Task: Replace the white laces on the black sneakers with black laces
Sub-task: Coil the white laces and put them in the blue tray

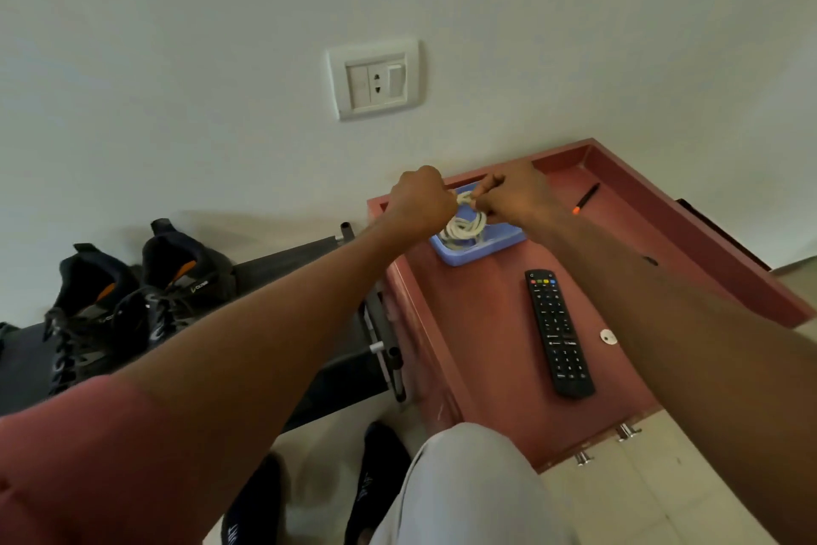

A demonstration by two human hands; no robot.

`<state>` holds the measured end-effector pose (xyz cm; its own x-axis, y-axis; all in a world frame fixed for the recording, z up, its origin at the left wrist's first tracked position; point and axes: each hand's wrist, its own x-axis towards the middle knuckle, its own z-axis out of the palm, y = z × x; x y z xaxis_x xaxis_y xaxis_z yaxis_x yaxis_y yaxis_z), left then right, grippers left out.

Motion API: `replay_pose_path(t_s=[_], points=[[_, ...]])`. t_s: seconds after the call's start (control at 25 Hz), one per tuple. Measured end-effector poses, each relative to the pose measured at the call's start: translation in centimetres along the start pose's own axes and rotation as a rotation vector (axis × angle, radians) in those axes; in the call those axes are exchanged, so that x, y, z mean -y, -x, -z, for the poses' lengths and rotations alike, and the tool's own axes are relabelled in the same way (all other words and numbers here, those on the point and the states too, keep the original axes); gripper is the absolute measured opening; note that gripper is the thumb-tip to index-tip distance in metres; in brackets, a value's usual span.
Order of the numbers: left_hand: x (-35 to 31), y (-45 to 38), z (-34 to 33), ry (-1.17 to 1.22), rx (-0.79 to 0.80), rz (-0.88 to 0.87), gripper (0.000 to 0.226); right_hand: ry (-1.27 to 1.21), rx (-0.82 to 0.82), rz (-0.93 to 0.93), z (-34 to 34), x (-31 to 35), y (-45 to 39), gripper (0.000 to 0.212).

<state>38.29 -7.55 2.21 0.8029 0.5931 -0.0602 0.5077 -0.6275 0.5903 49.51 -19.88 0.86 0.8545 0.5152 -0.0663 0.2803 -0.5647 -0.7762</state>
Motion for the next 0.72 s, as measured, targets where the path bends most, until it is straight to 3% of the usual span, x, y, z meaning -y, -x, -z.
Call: replay_pose_path(t_s=[0.12,0.24,0.44,0.72], points=[[1.5,-0.5,-0.6,-0.134,0.005,-0.05,0.022,0.326,0.083,0.151,-1.6,-1.3,-0.7,0.017],[2.6,-0.5,-0.6,-0.115,-0.018,-0.106,0.018,0.438,0.093,0.272,-2.0,-1.3,-0.5,0.017],[3.4,1.7,-0.6,-0.073,-0.097,-0.165,0.02,0.318,-0.025,0.264,-0.6,-1.0,0.8,0.015],[2.2,7.7,-0.9,-0.068,-0.032,-0.134,0.033,0.091,-0.122,0.186,1.3,-1.2,6.0,0.022]])
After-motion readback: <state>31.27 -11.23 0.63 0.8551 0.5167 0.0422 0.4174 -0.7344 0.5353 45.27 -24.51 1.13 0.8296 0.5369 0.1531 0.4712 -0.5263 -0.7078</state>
